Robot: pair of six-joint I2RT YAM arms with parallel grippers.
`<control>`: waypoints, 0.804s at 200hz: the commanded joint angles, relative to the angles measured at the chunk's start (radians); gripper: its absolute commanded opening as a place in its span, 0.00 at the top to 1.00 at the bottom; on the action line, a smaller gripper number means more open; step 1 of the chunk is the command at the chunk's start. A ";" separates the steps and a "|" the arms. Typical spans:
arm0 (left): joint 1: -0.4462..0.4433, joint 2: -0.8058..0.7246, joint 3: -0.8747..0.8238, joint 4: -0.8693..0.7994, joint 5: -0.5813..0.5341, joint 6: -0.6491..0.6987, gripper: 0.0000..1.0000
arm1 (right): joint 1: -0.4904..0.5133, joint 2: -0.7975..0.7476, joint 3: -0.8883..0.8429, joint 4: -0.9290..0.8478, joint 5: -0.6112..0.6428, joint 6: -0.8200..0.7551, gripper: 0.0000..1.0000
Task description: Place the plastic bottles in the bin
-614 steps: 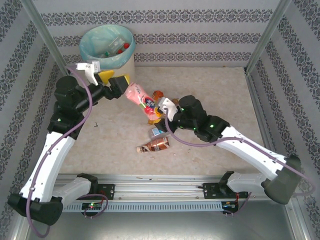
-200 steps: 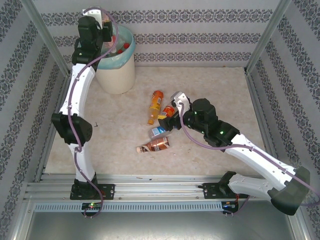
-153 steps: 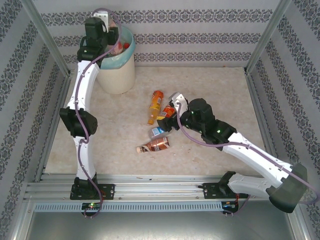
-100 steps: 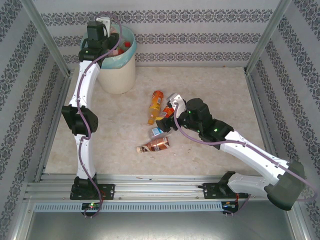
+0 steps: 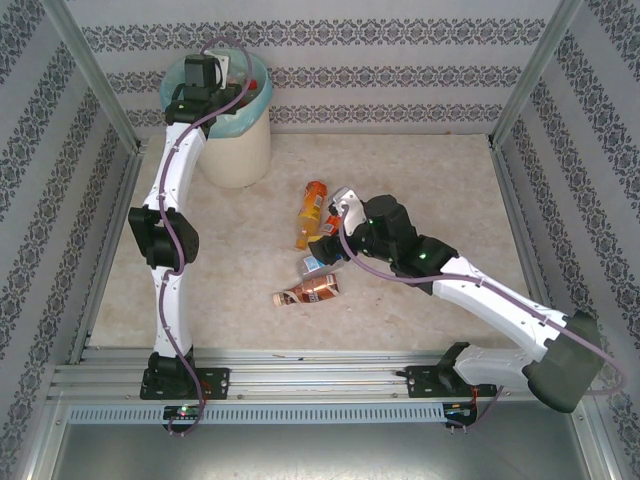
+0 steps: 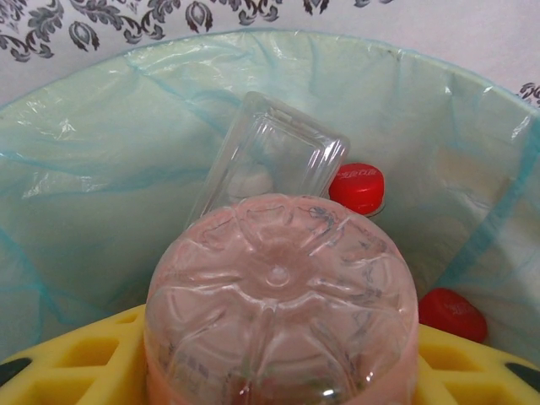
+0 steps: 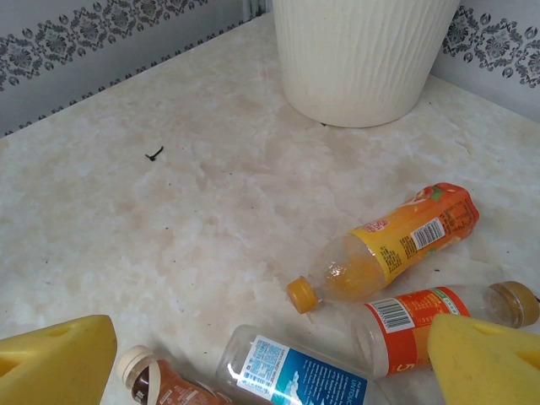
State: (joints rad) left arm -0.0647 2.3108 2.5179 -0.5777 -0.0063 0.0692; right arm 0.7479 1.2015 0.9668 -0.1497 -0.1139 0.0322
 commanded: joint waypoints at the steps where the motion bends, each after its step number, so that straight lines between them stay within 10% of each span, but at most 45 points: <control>1: 0.013 0.079 0.004 -0.084 0.045 -0.042 0.73 | -0.007 0.019 0.042 -0.007 -0.022 0.014 0.06; 51: 0.028 -0.034 0.074 -0.008 0.089 -0.127 0.28 | -0.007 0.047 0.073 -0.017 -0.032 0.007 0.05; 88: 0.029 -0.134 0.124 0.040 0.080 -0.149 0.22 | -0.007 0.076 0.092 -0.012 -0.042 0.015 0.06; 117: 0.029 -0.155 0.124 0.081 0.086 -0.147 0.33 | -0.008 0.104 0.111 -0.020 -0.059 0.021 0.06; 161: 0.032 -0.069 0.137 0.047 0.080 -0.164 0.82 | -0.007 0.119 0.128 -0.025 -0.069 0.024 0.07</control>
State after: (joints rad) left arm -0.0391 2.1815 2.6511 -0.5102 0.0719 -0.0788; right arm 0.7479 1.3148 1.0599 -0.1684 -0.1589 0.0357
